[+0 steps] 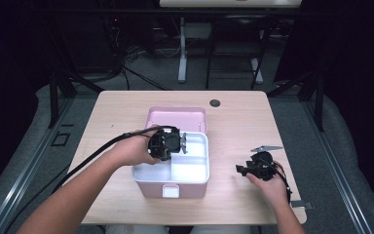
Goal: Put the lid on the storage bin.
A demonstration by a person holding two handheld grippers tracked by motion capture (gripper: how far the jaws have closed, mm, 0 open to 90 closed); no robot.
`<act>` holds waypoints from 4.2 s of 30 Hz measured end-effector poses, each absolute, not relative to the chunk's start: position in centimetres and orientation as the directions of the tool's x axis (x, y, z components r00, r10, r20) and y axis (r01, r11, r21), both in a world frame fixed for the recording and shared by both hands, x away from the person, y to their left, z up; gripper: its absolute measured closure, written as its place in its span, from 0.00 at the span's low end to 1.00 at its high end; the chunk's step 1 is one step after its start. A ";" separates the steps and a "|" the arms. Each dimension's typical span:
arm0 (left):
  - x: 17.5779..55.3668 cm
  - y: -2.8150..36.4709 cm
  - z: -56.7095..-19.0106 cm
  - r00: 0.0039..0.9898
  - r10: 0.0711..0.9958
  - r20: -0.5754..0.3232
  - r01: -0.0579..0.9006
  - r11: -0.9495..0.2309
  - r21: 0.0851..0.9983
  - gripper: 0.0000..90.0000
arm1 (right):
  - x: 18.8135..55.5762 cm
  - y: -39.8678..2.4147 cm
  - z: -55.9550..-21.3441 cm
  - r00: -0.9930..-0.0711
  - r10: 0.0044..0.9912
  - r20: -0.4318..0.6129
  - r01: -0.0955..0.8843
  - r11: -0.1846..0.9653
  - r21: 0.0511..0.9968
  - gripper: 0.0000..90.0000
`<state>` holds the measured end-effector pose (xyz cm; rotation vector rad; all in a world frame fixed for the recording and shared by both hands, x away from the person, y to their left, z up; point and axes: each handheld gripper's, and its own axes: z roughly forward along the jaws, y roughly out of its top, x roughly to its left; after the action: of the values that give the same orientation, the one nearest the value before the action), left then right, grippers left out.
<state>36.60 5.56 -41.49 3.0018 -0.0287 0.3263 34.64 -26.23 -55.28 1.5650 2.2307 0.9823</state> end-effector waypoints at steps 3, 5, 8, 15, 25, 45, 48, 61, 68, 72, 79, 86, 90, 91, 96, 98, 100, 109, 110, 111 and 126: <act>36.5 5.3 -41.8 0.975 -0.018 0.222 -0.045 -0.992 0.115 0.99 | 34.7 -26.2 -55.3 -0.394 0.902 0.175 0.738 0.198 0.645 0.52; 36.7 5.2 -42.2 0.977 -0.024 0.212 -0.046 -0.994 0.099 0.99 | 34.7 -26.2 -55.4 -0.395 0.902 0.174 0.736 0.197 0.648 0.52; 36.8 5.0 -42.6 0.979 -0.018 0.204 -0.038 -0.995 0.092 0.98 | 34.7 -26.3 -55.4 -0.395 0.901 0.177 0.736 0.196 0.648 0.52; 37.0 5.6 -43.4 0.982 0.013 0.190 -0.010 -0.993 0.120 0.96 | 34.7 -26.3 -55.4 -0.396 0.901 0.180 0.736 0.194 0.649 0.52; 37.2 8.3 -43.8 0.976 0.119 0.182 0.092 -0.984 0.149 0.85 | 34.8 -26.2 -55.2 -0.393 0.904 0.170 0.732 0.195 0.653 0.51; 38.0 14.0 -44.7 0.937 0.350 0.002 0.322 -0.864 0.388 0.83 | 37.6 -23.1 -51.2 -0.444 0.873 0.203 0.702 0.198 0.684 0.53; 37.9 14.2 -44.7 0.938 0.347 0.005 0.317 -0.860 0.400 0.83 | 38.9 -22.3 -50.0 -0.441 0.870 0.221 0.703 0.182 0.687 0.53; 37.7 14.1 -44.7 0.938 0.347 0.013 0.314 -0.862 0.398 0.84 | 44.7 -18.9 -47.1 -0.413 0.883 0.225 0.722 0.167 0.671 0.53; 37.8 14.0 -44.7 0.939 0.345 0.013 0.312 -0.865 0.393 0.84 | 47.1 -17.4 -46.4 -0.378 0.889 0.257 0.746 0.128 0.654 0.55; 37.7 14.0 -44.7 0.938 0.346 0.016 0.312 -0.864 0.395 0.85 | 48.2 -16.8 -46.4 -0.351 0.893 0.282 0.748 0.086 0.658 0.56; 37.7 14.0 -44.7 0.939 0.344 0.020 0.309 -0.866 0.394 0.85 | 49.5 -15.0 -46.9 -0.333 0.902 0.274 0.755 0.081 0.651 0.58; 37.6 14.0 -44.7 0.940 0.341 0.023 0.304 -0.866 0.398 0.86 | 50.6 -14.2 -48.5 -0.298 0.920 0.256 0.773 0.076 0.629 0.61; 37.7 14.0 -44.7 0.941 0.339 0.023 0.302 -0.866 0.398 0.86 | 51.1 -14.1 -49.3 -0.281 0.923 0.262 0.785 0.064 0.617 0.64; 37.7 14.0 -44.7 0.941 0.338 0.023 0.302 -0.866 0.398 0.86 | 51.1 -14.0 -49.4 -0.281 0.924 0.260 0.784 0.064 0.618 0.65; 37.7 14.0 -44.7 0.941 0.338 0.023 0.301 -0.866 0.399 0.86 | 51.3 -13.7 -49.4 -0.277 0.917 0.288 0.791 0.048 0.610 0.80; 37.6 14.0 -44.7 0.941 0.337 0.024 0.300 -0.867 0.398 0.86 | 51.2 -13.6 -49.3 -0.277 0.919 0.282 0.791 0.051 0.610 0.81; 37.7 14.0 -44.7 0.941 0.338 0.021 0.302 -0.866 0.398 0.86 | 51.1 -13.6 -49.2 -0.270 0.922 0.277 0.793 0.050 0.608 0.82; 37.8 14.0 -44.7 0.942 0.334 0.016 0.301 -0.867 0.398 0.86 | 50.9 -13.3 -48.7 -0.250 0.931 0.266 0.795 0.041 0.605 0.86; 37.8 14.0 -44.7 0.942 0.334 0.016 0.301 -0.867 0.398 0.86 | 50.9 -13.3 -48.6 -0.248 0.931 0.268 0.794 0.037 0.607 0.86; 37.8 14.0 -44.7 0.942 0.334 0.017 0.300 -0.867 0.398 0.86 | 50.9 -13.3 -48.5 -0.247 0.931 0.269 0.793 0.034 0.609 0.87; 37.8 14.0 -44.7 0.943 0.331 0.017 0.297 -0.868 0.398 0.87 | 50.4 -13.0 -46.8 -0.236 0.941 0.241 0.777 0.034 0.629 0.92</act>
<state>37.76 14.00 -44.72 2.7000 0.4551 0.1188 50.38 -12.98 -46.77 1.7697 2.0701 0.9939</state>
